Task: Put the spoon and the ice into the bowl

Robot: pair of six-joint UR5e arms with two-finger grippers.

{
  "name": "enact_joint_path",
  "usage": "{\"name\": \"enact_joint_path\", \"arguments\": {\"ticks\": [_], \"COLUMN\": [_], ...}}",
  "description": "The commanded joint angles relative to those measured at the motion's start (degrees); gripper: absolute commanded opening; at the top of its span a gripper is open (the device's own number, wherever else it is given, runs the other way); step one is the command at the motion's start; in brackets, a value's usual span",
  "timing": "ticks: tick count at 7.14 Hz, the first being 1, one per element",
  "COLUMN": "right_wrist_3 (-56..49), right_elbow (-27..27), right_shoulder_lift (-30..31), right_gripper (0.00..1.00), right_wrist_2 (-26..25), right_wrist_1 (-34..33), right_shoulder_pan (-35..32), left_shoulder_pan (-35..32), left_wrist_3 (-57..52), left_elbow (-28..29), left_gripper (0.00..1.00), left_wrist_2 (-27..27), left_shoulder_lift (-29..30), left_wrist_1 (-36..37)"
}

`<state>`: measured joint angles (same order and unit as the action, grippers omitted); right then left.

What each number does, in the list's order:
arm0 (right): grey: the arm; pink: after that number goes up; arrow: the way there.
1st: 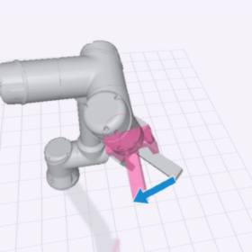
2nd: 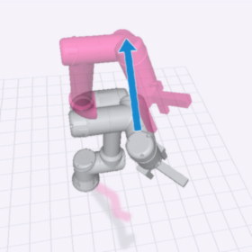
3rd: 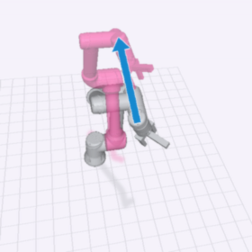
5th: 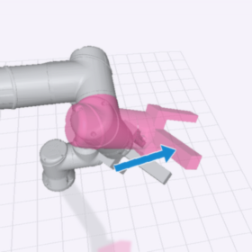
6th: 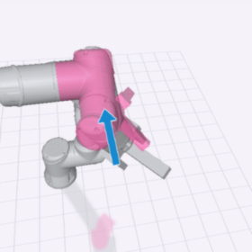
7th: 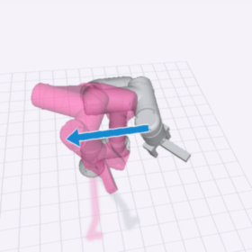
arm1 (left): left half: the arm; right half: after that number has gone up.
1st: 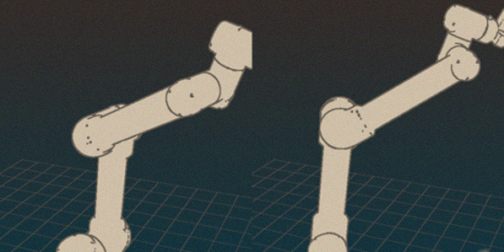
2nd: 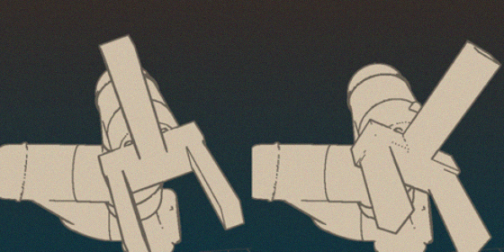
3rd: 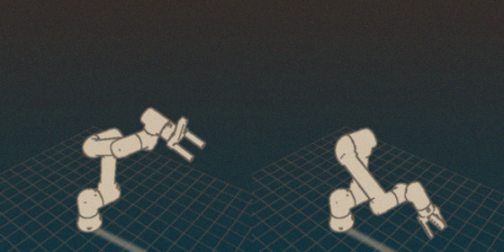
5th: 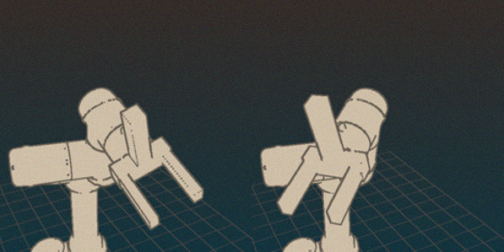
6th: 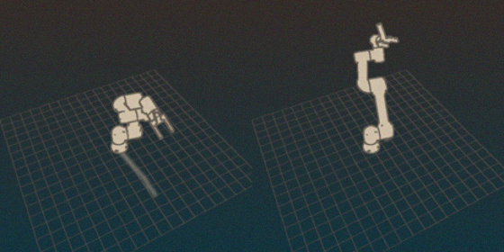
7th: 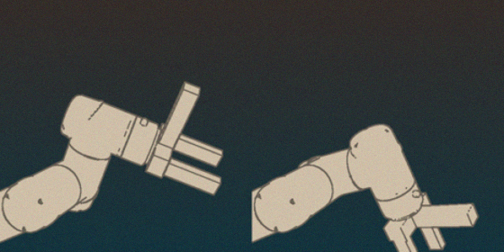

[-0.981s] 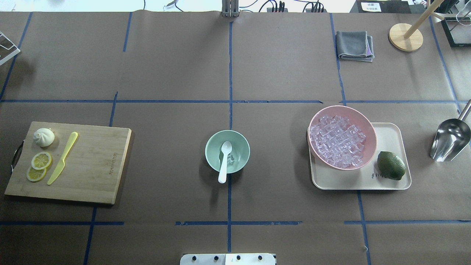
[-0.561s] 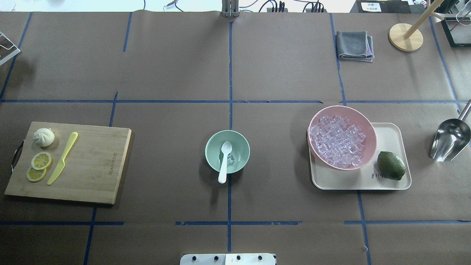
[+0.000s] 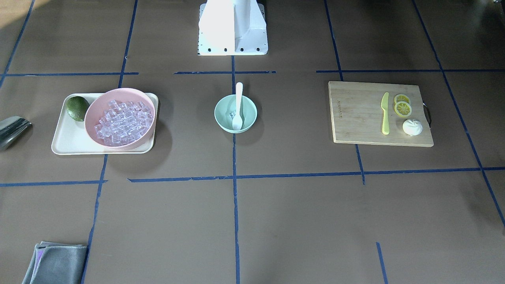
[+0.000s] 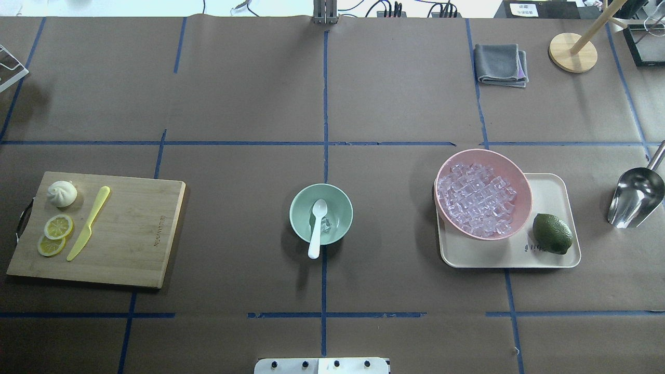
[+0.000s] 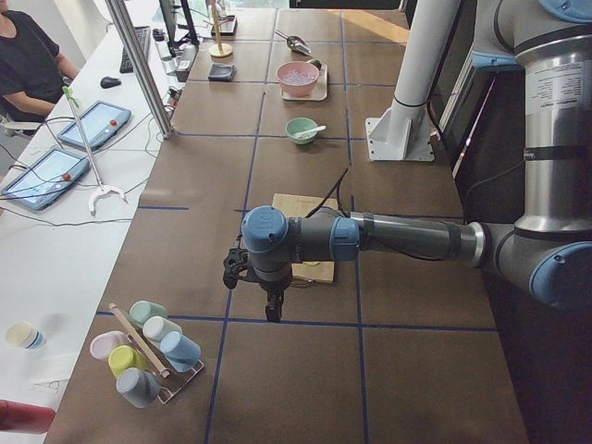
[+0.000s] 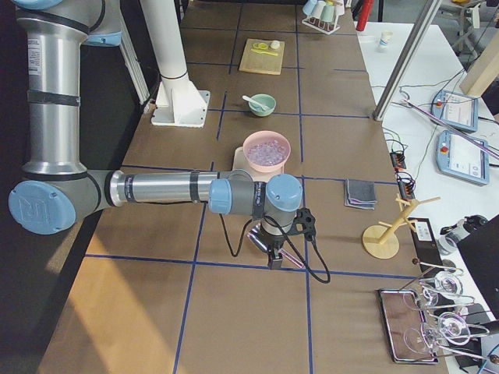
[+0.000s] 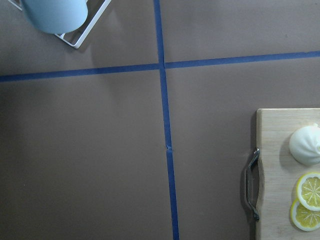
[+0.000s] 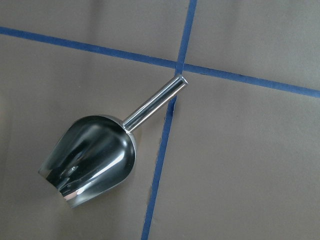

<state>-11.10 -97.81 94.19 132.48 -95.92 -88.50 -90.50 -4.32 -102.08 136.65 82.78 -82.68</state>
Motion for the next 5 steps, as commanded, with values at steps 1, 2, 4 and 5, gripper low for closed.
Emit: {"name": "enact_joint_path", "arguments": {"ticks": [1,2,4,5], "right_wrist_3": [0.3,0.2,0.9,1.0], "right_elbow": [0.9,0.9,0.9,0.7], "right_shoulder_lift": [-0.4,-0.4,-0.6,-1.4], "right_gripper": [0.99,0.99,0.99,0.99], "right_wrist_2": [0.2,0.4,0.0,0.4], "right_wrist_1": [0.0,0.0,0.3,0.2], "right_shoulder_pan": [0.2,0.2,0.4,0.6], "left_shoulder_pan": [0.0,0.0,0.0,0.0], "left_wrist_3": [-0.1,-0.1,-0.3,-0.4], "left_elbow": [-0.3,-1.4,-2.4,-3.0], "left_gripper": [1.00,1.00,1.00,1.00], "left_wrist_2": [-0.2,-0.3,0.0,-0.5], "left_shoulder_lift": [-1.0,-1.0,-2.6,-3.1], "left_wrist_1": [-0.5,-0.6,-0.8,-1.1]}}
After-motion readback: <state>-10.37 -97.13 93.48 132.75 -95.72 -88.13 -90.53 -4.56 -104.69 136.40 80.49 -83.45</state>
